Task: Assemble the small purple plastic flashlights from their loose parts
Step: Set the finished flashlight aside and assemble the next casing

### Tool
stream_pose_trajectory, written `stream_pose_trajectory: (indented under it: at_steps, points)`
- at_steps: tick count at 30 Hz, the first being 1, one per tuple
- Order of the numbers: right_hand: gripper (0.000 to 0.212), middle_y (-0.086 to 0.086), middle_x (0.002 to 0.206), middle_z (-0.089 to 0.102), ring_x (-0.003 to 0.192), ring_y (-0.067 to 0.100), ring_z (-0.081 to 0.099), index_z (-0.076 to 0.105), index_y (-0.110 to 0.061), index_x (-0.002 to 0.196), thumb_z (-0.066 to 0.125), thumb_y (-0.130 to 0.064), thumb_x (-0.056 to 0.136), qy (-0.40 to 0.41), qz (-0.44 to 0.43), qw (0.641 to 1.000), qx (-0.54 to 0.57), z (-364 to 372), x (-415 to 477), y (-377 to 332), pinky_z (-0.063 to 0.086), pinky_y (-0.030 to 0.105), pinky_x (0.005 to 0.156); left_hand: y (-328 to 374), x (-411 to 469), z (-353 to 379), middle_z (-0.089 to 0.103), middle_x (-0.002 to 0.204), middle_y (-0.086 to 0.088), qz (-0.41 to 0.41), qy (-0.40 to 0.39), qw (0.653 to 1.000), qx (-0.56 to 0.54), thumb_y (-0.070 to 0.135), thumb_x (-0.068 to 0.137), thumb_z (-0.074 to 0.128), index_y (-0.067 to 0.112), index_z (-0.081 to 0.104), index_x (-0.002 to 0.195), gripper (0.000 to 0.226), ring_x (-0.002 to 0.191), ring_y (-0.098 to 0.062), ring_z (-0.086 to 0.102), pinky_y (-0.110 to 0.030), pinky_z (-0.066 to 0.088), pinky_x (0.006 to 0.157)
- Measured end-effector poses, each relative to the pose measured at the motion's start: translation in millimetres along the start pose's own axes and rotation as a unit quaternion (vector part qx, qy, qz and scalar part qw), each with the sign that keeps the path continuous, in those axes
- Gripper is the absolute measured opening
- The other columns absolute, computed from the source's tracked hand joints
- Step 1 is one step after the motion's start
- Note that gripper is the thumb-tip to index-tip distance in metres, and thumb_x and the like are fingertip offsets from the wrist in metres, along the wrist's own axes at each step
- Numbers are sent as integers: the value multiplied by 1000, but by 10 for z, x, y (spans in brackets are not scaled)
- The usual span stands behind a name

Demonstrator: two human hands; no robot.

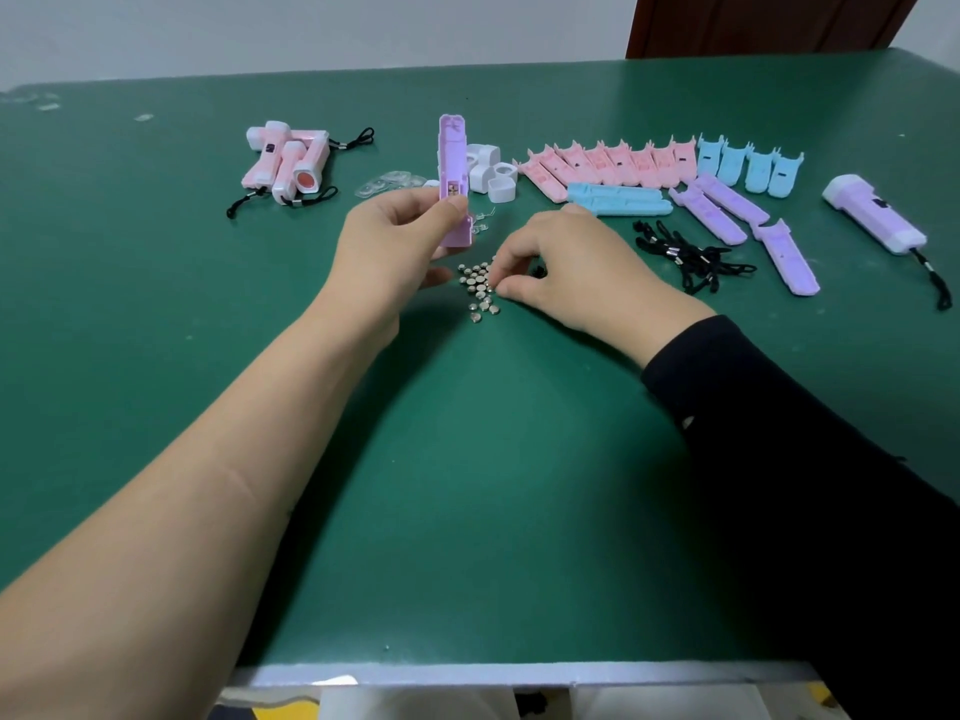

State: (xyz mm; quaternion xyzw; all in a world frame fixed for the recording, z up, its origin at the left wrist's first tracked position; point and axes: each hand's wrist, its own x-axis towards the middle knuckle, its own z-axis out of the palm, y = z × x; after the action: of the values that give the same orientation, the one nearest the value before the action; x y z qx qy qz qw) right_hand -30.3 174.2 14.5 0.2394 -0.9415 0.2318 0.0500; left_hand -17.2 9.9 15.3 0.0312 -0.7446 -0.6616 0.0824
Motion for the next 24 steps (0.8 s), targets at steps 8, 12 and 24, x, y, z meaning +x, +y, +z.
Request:
stream_pose_trajectory:
  at_steps: [8, 12, 24]
  points:
    - [15, -3, 96, 55, 99, 16, 39, 71, -24, 94, 65, -36, 89, 12, -3, 1000, -15, 67, 11, -30, 43, 40, 90, -19, 9, 11, 70, 79, 8, -1, 1, 1000, 3, 27, 92, 65, 26, 72, 88, 8, 67, -2, 62, -19, 51, 59]
    - [20, 0, 106, 53, 108, 22, 42, 66, -18, 100, 55, -34, 96, 6, 1, 999, -53, 117, 33, -57, 42, 40, 90, -33, 4, 21, 70, 78, 8, -2, -5, 1000, 1, 27, 92, 65, 27, 71, 87, 8, 70, -4, 64, -19, 51, 59]
    - [24, -4, 72, 55, 55, 6, 44, 51, -16, 80, 40, -9, 99, 74, 190, 882, 424, -60, 71, -152, 38, 20, 54, -32, -9, 34, 69, 81, 7, -5, -13, 1000, 15, 29, 93, 64, 23, 71, 93, 8, 70, -3, 62, -20, 51, 61]
